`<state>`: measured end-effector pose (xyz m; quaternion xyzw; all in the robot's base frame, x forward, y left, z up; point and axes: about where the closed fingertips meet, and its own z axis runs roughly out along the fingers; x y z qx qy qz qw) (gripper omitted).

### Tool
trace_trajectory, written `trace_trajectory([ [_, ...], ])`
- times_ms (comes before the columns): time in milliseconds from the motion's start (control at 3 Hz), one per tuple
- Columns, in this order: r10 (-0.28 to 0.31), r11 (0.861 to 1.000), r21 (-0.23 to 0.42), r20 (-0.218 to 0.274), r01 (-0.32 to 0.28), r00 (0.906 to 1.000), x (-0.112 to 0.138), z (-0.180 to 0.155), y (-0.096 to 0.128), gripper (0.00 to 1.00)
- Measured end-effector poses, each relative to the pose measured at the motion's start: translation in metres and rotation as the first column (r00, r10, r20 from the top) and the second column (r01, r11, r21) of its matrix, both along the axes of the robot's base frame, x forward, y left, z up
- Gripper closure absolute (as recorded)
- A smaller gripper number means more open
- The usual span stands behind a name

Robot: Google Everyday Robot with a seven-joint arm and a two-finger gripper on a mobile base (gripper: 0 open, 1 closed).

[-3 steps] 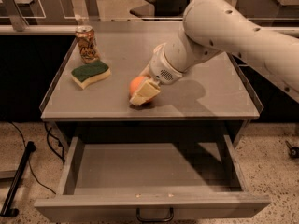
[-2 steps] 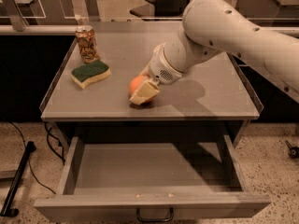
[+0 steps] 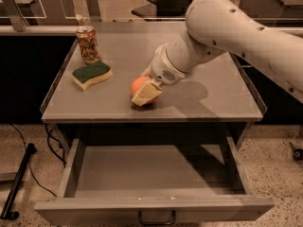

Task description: Place orange into top drawer

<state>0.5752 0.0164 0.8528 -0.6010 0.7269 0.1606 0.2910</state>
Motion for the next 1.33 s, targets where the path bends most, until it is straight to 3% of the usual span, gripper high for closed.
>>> trace_trajectory([
  [667, 0.039, 0.999, 0.018, 0.047, -0.040, 0.9981, -0.037, 0.050, 0.003, 1.00],
  [1000, 0.033, 0.999, 0.031, 0.077, -0.036, 0.9965, -0.082, 0.073, -0.007, 1.00],
  [1333, 0.003, 0.999, 0.032, 0.075, -0.006, 0.9972, -0.125, 0.081, -0.021, 1.00],
])
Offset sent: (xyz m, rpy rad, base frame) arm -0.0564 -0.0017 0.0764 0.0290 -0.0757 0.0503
